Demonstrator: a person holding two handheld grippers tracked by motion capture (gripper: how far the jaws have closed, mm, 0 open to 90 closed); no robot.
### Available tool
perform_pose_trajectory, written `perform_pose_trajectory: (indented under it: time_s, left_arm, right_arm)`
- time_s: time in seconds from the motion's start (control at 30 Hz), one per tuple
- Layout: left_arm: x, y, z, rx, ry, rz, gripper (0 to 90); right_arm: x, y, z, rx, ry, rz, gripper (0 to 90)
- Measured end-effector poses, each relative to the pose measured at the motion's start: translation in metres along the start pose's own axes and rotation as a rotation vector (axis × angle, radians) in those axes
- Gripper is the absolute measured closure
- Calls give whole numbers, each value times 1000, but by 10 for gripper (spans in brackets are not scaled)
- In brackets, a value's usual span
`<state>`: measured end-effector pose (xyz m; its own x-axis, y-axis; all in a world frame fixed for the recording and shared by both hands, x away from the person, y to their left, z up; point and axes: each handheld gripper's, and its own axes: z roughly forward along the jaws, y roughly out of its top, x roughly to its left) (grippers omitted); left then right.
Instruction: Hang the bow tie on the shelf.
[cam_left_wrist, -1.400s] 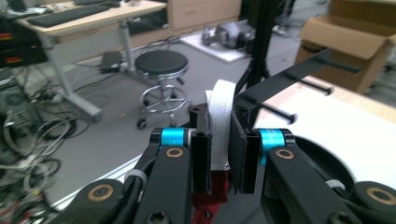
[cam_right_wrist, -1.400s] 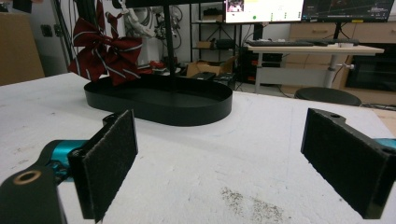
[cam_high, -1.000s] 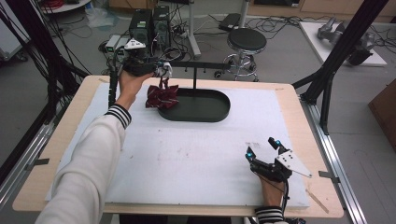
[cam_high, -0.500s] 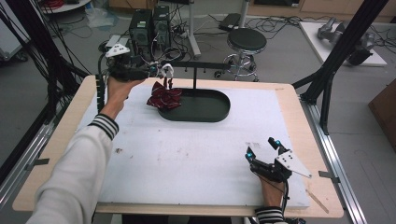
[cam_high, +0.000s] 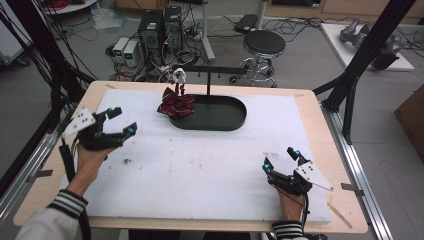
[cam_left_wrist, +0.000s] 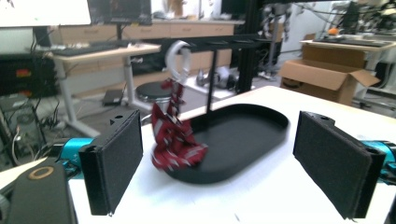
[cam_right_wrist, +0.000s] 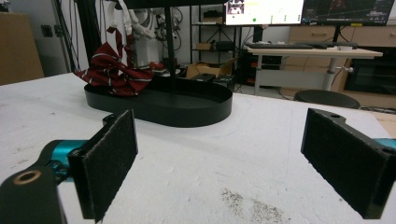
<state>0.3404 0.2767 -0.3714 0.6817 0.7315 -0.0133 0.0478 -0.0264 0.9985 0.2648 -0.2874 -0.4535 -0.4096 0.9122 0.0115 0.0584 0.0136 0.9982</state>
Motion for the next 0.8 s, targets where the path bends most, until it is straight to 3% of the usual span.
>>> perform_pose_trajectory:
  time_s: [0.03,0.1,0.13,0.17,0.2,0.23,0.27,0.37,0.4,0.43,0.47,0.57,0.6,0.8]
  left_arm:
    - [-10,-15,-16,-31,1,12,162]
    - [-14,-20,-21,-38,-7,10,161]
    - [-26,-36,-33,-55,-16,13,159]
    - [-26,-36,-33,-55,-16,13,160]
    - [-36,-46,-39,-59,-25,38,159]
    - [-36,-46,-39,-59,-25,38,159]
    - [-44,-57,-42,-62,-16,72,159]
    - [-46,-65,-43,-51,5,59,157]
    - [-44,-72,-43,-40,22,29,155]
    - [-44,-72,-43,-40,22,29,155]
    - [-42,-79,-45,-41,51,7,153]
    - [-40,-85,-46,-41,77,4,153]
    - [-40,-87,-50,-84,97,-8,158]
    - [-42,-87,-50,-84,100,10,162]
  right_arm:
    - [0,0,0,2,0,3,98]
    - [0,0,0,0,-1,2,98]
    - [0,0,0,2,0,2,98]
    - [0,0,0,3,-1,2,99]
    - [0,0,0,4,-2,0,99]
    - [0,0,0,4,-1,-1,99]
    - [1,0,0,4,-2,2,99]
    - [0,0,0,5,-3,1,98]
    - [0,0,0,5,-2,0,98]
    - [0,0,0,5,-2,-1,98]
    - [1,0,0,8,-3,0,98]
    - [1,0,0,8,-2,-2,99]
    - [1,0,0,7,-1,-4,99]
    - [2,0,0,7,-6,-7,99]
